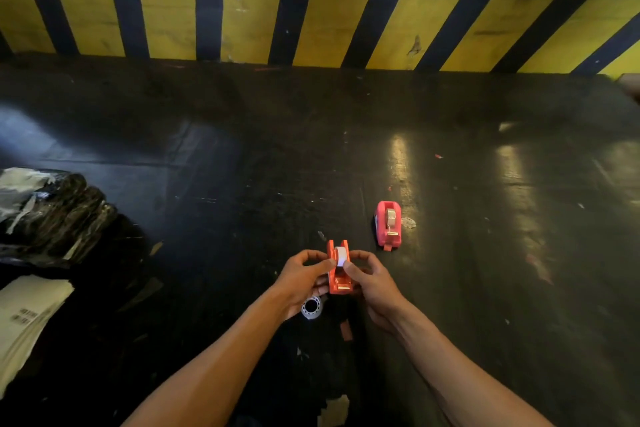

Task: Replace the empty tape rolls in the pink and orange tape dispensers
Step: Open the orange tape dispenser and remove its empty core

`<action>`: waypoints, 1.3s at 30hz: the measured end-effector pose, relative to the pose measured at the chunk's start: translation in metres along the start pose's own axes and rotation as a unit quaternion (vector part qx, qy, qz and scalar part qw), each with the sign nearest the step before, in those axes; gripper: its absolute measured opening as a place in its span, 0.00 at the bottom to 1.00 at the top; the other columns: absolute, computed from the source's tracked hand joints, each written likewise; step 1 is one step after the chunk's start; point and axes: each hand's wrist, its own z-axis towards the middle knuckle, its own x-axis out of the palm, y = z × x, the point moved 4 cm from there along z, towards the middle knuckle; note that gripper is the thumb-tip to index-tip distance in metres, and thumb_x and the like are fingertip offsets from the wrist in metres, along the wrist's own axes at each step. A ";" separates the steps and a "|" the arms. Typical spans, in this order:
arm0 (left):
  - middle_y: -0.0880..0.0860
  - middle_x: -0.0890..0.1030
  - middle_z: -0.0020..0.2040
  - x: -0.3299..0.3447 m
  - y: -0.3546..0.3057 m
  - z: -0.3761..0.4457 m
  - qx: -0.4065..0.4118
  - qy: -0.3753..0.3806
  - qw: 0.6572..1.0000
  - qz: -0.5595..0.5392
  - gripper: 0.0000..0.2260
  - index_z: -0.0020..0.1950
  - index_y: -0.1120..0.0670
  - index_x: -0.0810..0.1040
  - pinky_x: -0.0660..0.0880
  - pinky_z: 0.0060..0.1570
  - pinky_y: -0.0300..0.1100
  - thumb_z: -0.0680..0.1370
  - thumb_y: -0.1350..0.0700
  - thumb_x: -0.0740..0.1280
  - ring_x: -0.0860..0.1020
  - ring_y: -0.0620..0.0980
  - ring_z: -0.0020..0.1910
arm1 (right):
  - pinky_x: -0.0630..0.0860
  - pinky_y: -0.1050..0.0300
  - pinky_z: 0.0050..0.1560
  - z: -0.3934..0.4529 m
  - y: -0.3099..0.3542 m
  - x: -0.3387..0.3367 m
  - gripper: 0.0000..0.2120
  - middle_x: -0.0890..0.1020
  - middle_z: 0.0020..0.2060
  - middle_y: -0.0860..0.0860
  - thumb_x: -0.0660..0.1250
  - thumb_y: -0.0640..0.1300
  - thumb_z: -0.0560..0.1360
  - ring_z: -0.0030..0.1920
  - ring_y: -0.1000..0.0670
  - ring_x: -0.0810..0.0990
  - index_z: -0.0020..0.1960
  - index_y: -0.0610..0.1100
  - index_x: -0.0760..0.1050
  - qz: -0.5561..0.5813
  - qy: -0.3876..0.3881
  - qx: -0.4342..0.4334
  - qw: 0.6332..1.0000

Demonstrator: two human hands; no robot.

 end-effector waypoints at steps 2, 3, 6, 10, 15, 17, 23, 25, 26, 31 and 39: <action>0.61 0.85 0.58 0.001 0.004 -0.002 0.008 -0.019 1.000 -0.011 0.13 0.64 0.57 0.76 0.82 0.59 0.56 0.80 0.60 0.70 0.86 0.57 0.54 | 0.82 0.49 0.42 -0.002 -0.005 0.000 0.13 0.85 0.53 0.39 0.68 0.40 0.79 0.47 0.42 0.87 0.62 0.46 0.73 0.061 -0.015 0.007 0.998; 0.62 0.84 0.58 -0.002 0.005 -0.002 0.012 -0.038 0.999 -0.030 0.12 0.63 0.57 0.76 0.82 0.58 0.56 0.80 0.60 0.70 0.86 0.59 0.55 | 0.82 0.49 0.40 -0.003 -0.007 -0.003 0.13 0.85 0.53 0.39 0.68 0.39 0.79 0.46 0.42 0.87 0.62 0.47 0.74 0.083 -0.034 0.012 0.996; 0.59 0.82 0.58 -0.023 0.002 -0.002 0.048 -0.137 0.989 0.017 0.11 0.61 0.55 0.76 0.83 0.54 0.53 0.79 0.61 0.70 0.84 0.56 0.53 | 0.79 0.49 0.42 -0.005 -0.014 -0.017 0.15 0.83 0.57 0.40 0.68 0.38 0.79 0.50 0.43 0.83 0.65 0.46 0.74 0.111 -0.091 0.021 0.989; 0.54 0.80 0.60 -0.064 -0.002 0.004 0.106 -0.226 0.915 0.318 0.14 0.64 0.53 0.75 0.75 0.39 0.37 0.79 0.55 0.72 0.79 0.45 0.46 | 0.78 0.48 0.48 -0.013 -0.018 -0.027 0.14 0.81 0.60 0.41 0.69 0.39 0.78 0.56 0.42 0.81 0.61 0.49 0.75 0.122 -0.098 0.030 0.987; 0.58 0.76 0.67 -0.087 0.005 0.013 0.053 -0.256 0.843 0.470 0.21 0.69 0.53 0.72 0.78 0.54 0.48 0.78 0.52 0.72 0.79 0.56 0.59 | 0.78 0.44 0.58 -0.021 -0.025 -0.019 0.16 0.82 0.60 0.42 0.71 0.39 0.76 0.59 0.40 0.81 0.62 0.49 0.76 0.116 -0.069 0.037 0.990; 0.59 0.74 0.69 -0.085 0.003 0.013 0.051 -0.246 0.837 0.486 0.22 0.70 0.54 0.72 0.77 0.59 0.50 0.78 0.51 0.72 0.77 0.57 0.63 | 0.79 0.44 0.56 -0.026 -0.025 -0.017 0.17 0.82 0.59 0.42 0.71 0.38 0.76 0.57 0.41 0.82 0.64 0.48 0.76 0.112 -0.064 0.033 0.991; 0.55 0.72 0.67 -0.052 -0.011 -0.014 0.154 -0.164 0.842 0.491 0.19 0.69 0.51 0.73 0.73 0.56 0.41 0.81 0.46 0.67 0.72 0.53 0.65 | 0.81 0.50 0.42 -0.034 -0.019 -0.010 0.17 0.85 0.54 0.40 0.72 0.37 0.75 0.45 0.46 0.86 0.63 0.47 0.77 0.088 -0.034 0.009 0.995; 0.51 0.79 0.61 -0.026 -0.007 -0.026 0.128 -0.036 0.923 0.362 0.16 0.68 0.51 0.75 0.73 0.52 0.36 0.82 0.47 0.65 0.77 0.47 0.60 | 0.81 0.51 0.40 -0.036 -0.019 -0.005 0.20 0.83 0.57 0.38 0.73 0.38 0.74 0.47 0.45 0.85 0.64 0.45 0.77 0.051 -0.011 0.004 0.999; 0.50 0.81 0.59 -0.016 -0.004 -0.031 0.097 0.019 0.948 0.304 0.14 0.67 0.51 0.77 0.75 0.53 0.38 0.83 0.48 0.64 0.79 0.47 0.59 | 0.81 0.49 0.44 -0.037 -0.019 -0.002 0.20 0.82 0.58 0.37 0.73 0.38 0.74 0.51 0.42 0.84 0.64 0.46 0.77 0.030 0.001 0.004 1.000; 0.54 0.84 0.56 -0.010 0.005 -0.037 0.047 0.037 0.978 0.199 0.11 0.62 0.52 0.78 0.75 0.47 0.40 0.80 0.53 0.70 0.83 0.48 0.53 | 0.79 0.41 0.57 -0.037 -0.024 0.000 0.17 0.81 0.59 0.39 0.72 0.38 0.75 0.60 0.38 0.80 0.62 0.49 0.78 -0.003 0.015 0.018 1.000; 0.49 0.79 0.56 -0.062 0.024 -0.033 0.098 -0.040 0.822 0.559 0.11 0.57 0.47 0.75 0.81 0.54 0.50 0.77 0.53 0.72 0.80 0.47 0.51 | 0.77 0.39 0.62 -0.034 -0.035 -0.025 0.14 0.84 0.55 0.40 0.70 0.36 0.77 0.57 0.40 0.81 0.60 0.47 0.78 0.078 -0.068 0.034 0.994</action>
